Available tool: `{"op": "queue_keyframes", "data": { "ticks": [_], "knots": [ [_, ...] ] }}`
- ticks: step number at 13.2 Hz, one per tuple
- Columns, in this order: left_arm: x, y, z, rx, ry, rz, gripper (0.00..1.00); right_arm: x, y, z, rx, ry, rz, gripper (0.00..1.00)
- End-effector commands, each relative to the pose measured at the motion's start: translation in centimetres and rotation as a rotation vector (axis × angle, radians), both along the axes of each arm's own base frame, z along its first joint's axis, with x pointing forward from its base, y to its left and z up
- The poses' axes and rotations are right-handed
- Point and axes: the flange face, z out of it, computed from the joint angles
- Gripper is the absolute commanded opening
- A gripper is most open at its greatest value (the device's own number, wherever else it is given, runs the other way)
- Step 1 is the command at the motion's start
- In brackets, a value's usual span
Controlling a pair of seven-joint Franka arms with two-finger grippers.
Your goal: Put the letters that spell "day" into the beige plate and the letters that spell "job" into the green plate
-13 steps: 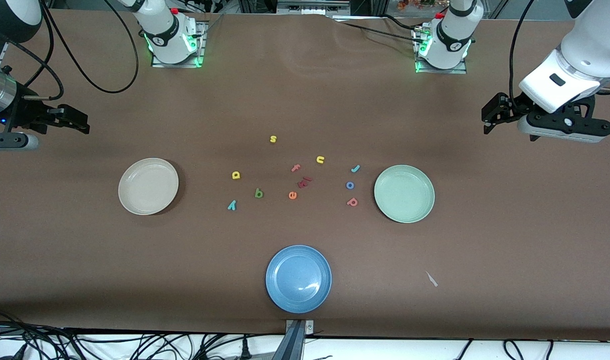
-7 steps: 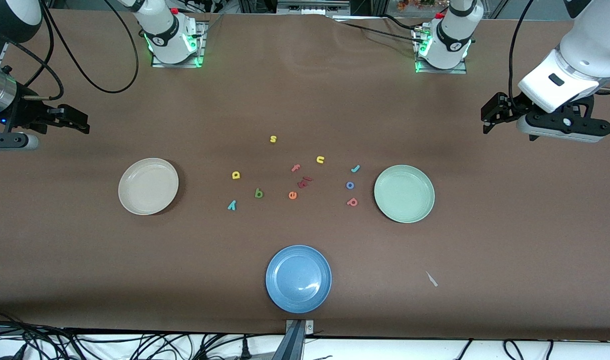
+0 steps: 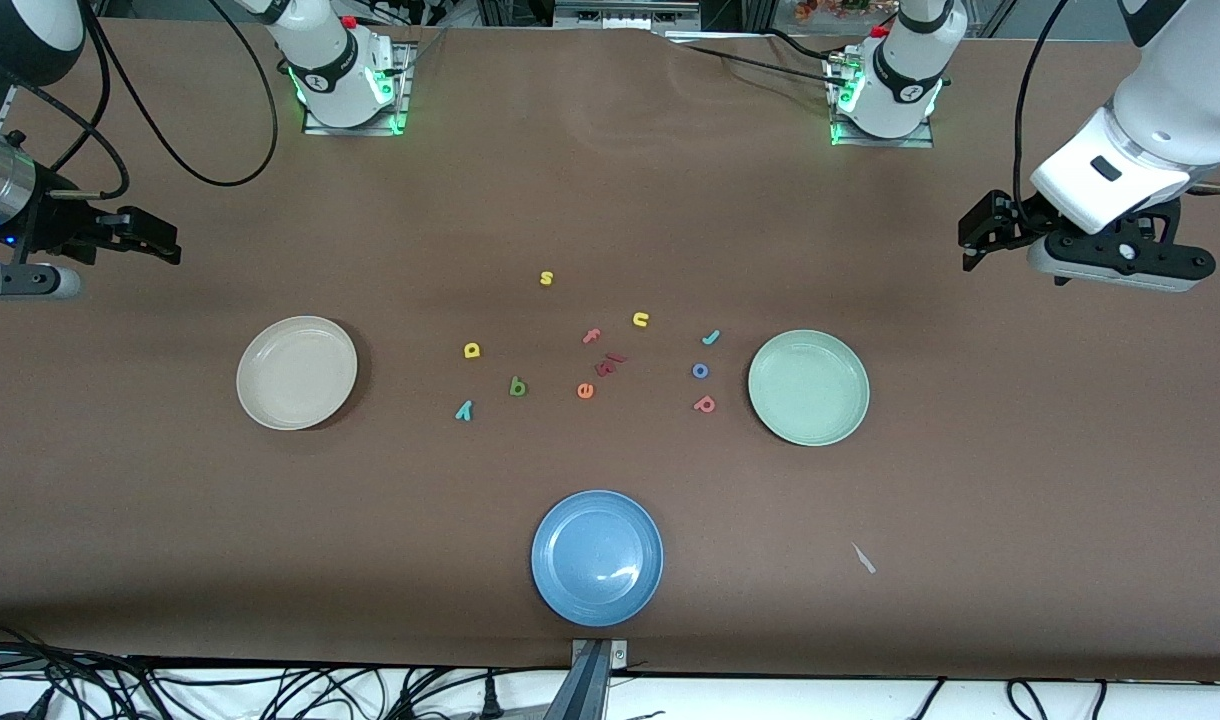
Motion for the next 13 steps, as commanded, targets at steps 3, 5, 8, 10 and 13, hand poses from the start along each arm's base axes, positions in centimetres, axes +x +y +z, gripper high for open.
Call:
{"op": "queue_keyframes", "data": {
  "ticks": [3, 5, 8, 10, 13],
  "knots": [
    [0.4, -0.2, 0.5, 0.01, -0.002, -0.008, 1.0, -0.2, -0.1, 0.1, -0.001, 0.007, 0.008, 1.0],
    [0.4, -0.1, 0.4, 0.01, 0.0, -0.008, 1.0, -0.2, -0.1, 0.1, 0.001, 0.006, 0.009, 1.0],
    [0.5, 0.2, 0.4, 0.01, 0.0, -0.001, 1.0, -0.2, -0.1, 0.2, 0.001, 0.004, 0.008, 1.0],
    [0.7, 0.5, 0.1, 0.011, 0.004, 0.003, 1.0, -0.2, -0.1, 0.1, 0.002, 0.007, 0.003, 1.0],
    [0.7, 0.7, 0.1, 0.012, 0.004, 0.003, 1.0, -0.3, 0.2, 0.1, 0.004, 0.012, 0.007, 1.0]
  ]
}}
